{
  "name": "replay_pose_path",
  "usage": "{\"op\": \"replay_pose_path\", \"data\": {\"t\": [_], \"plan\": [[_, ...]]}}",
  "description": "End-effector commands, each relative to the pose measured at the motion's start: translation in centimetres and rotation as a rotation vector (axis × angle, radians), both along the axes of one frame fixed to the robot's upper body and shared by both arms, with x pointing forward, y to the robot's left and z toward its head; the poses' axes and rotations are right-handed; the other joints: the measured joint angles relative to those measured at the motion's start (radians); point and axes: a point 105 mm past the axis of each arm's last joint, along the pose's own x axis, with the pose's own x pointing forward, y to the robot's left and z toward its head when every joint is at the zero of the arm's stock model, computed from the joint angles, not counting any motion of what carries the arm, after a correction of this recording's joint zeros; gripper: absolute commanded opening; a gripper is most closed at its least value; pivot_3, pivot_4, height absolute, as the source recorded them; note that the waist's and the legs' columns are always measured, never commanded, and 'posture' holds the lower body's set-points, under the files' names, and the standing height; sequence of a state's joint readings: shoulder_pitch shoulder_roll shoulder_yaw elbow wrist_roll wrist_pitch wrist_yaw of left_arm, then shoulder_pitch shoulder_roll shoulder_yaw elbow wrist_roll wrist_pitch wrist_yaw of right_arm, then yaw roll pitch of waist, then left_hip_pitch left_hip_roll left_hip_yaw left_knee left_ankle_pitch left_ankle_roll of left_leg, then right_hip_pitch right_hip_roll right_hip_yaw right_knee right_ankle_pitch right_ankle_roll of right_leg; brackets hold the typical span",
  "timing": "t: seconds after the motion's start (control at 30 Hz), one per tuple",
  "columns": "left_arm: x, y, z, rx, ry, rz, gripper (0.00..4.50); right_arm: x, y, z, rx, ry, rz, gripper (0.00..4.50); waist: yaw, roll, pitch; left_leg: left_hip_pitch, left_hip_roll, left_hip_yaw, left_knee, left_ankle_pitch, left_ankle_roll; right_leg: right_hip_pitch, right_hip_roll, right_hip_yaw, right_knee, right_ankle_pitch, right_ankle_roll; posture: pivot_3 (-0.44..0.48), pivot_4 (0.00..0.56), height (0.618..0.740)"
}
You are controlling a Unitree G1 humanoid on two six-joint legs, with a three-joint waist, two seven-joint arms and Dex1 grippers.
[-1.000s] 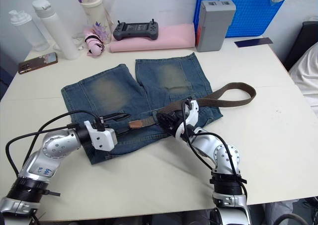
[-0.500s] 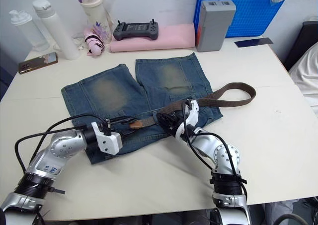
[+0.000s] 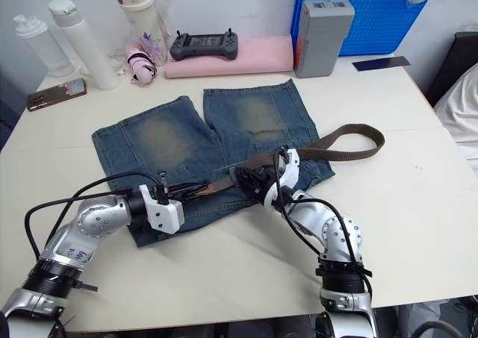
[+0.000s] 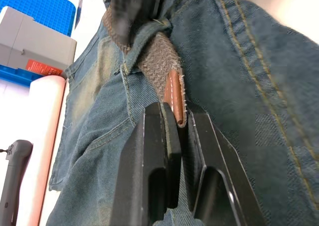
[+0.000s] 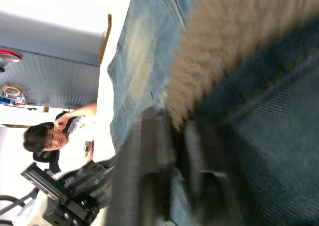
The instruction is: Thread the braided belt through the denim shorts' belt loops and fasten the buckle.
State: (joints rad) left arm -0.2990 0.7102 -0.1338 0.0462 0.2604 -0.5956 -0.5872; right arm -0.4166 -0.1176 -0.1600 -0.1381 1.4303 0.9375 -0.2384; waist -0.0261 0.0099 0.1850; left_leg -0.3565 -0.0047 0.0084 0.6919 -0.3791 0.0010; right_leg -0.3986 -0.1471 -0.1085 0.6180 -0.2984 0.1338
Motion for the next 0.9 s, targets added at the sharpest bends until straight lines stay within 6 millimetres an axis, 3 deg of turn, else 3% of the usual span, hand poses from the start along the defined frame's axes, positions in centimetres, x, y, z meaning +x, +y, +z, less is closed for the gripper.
{"op": "replay_pose_path", "data": {"t": [0.03,0.17,0.3,0.43,0.57,0.7,0.8,0.9], "plan": [[-0.2,0.8,1.2,-0.028,-0.013,0.028,0.0,-1.0,-1.7,4.1,-0.129,-0.264,0.033,2.46,0.001,0.0,0.0,0.0,0.0,0.0,0.0,0.0,0.0,0.0,0.0,0.0,0.0,0.0,0.0,0.0,0.15,0.739],[-0.4,1.3,1.6,-0.056,0.012,0.054,0.0,-2.6,-2.0,4.7,-0.561,-0.619,0.145,4.47,0.002,0.0,0.0,0.0,-0.001,0.001,0.0,-0.001,0.001,0.0,0.0,0.0,-0.002,0.0,0.0,0.0,0.15,0.739],[-1.0,2.0,1.6,-0.064,0.039,0.07,0.0,-3.7,-1.2,2.3,-0.994,-0.946,0.322,4.47,-0.003,0.0,0.0,0.0,0.001,0.001,-0.001,-0.001,0.001,0.0,0.002,0.0,-0.006,0.0,0.0,0.0,0.15,0.739],[-1.6,2.8,1.8,-0.061,0.05,0.087,0.0,-3.9,-1.0,-0.7,-1.276,-1.207,0.453,4.47,0.001,-0.001,0.0,0.0,0.0,0.003,-0.001,-0.001,0.001,0.0,0.0,-0.001,-0.007,0.0,0.0,0.0,0.15,0.739],[-2.1,3.4,2.0,-0.052,0.052,0.103,0.0,-3.1,-1.9,-3.3,-1.428,-1.251,0.508,4.47,0.004,-0.001,0.0,-0.001,0.0,0.003,0.0,-0.001,0.001,0.001,0.0,-0.002,-0.007,0.0,0.001,0.0,0.15,0.739],[-2.8,4.1,2.3,-0.036,0.049,0.118,0.0,-1.2,-2.9,-4.7,-1.547,-1.217,0.45,4.47,0.003,-0.002,0.0,0.0,0.0,0.002,0.001,-0.001,0.001,0.004,0.0,-0.005,-0.008,0.0,0.001,0.0,0.15,0.739],[-3.2,4.6,2.3,-0.023,0.048,0.131,0.0,-0.4,-3.5,-5.0,-1.558,-1.162,0.382,3.65,0.003,-0.003,0.0,0.002,0.001,0.002,0.002,0.0,0.0,0.006,0.0,-0.005,-0.008,0.0,0.001,0.0,0.15,0.739],[-3.4,4.7,2.5,-0.018,0.047,0.137,0.0,0.5,-4.6,-5.3,-1.574,-1.068,0.33,2.24,0.007,-0.003,-0.001,0.003,0.001,0.002,0.002,0.0,0.0,0.007,0.0,-0.005,-0.007,0.0,0.001,0.0,0.15,0.739]]}}
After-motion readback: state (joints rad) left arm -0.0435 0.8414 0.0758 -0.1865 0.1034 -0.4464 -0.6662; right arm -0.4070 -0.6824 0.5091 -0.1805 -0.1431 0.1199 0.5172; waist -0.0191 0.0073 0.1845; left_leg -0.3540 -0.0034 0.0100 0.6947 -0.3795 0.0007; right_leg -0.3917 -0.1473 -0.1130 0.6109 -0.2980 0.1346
